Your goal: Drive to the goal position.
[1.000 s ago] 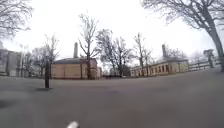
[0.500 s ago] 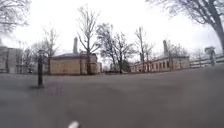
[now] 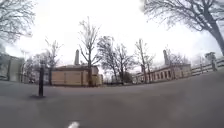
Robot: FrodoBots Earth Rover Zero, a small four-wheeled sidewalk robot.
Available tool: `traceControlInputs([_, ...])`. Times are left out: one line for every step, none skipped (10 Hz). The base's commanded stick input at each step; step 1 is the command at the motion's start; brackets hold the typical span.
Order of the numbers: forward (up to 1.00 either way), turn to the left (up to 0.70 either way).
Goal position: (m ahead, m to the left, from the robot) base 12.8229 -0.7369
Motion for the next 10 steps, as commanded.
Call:
traceControlInputs([1.00, 0.00])
traceControlInputs([1.00, 0.00])
traceControlInputs([1.00, 0.00])
traceControlInputs([1.00, 0.00])
traceControlInputs([1.00, 0.00])
traceControlInputs([1.00, 0.00])
traceControlInputs([1.00, 0.00])
traceControlInputs([1.00, 0.00])
traceControlInputs([1.00, 0.00])
traceControlInputs([1.00, 0.00])
